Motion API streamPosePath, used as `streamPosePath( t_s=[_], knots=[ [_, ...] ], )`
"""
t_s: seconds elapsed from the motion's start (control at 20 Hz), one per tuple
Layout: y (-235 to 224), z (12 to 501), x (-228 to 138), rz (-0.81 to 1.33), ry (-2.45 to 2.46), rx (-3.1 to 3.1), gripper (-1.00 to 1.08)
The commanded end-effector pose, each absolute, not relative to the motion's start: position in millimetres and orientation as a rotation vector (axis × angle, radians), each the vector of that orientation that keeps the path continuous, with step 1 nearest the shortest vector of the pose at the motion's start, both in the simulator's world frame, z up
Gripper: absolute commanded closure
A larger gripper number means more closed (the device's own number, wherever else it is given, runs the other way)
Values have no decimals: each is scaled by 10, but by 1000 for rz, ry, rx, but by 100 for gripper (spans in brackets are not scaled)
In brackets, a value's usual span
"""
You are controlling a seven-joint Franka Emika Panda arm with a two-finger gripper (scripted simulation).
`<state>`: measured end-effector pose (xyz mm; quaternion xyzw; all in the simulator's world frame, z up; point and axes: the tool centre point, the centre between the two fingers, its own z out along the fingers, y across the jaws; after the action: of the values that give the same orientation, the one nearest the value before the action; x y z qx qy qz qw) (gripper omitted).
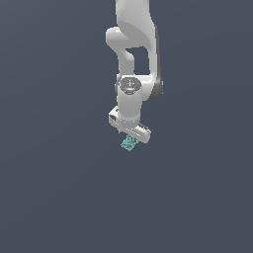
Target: Pick up the object and move it to a goal position.
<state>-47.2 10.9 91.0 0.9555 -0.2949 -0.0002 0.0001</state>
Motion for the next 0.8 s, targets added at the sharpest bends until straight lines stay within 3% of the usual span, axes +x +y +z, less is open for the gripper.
streamPosePath(
  t_s=[0.0, 0.75],
  knots=[
    [109, 898, -472, 0, -927, 3002, -92],
    [109, 409, -478, 0, -934, 3000, -92]
  ],
)
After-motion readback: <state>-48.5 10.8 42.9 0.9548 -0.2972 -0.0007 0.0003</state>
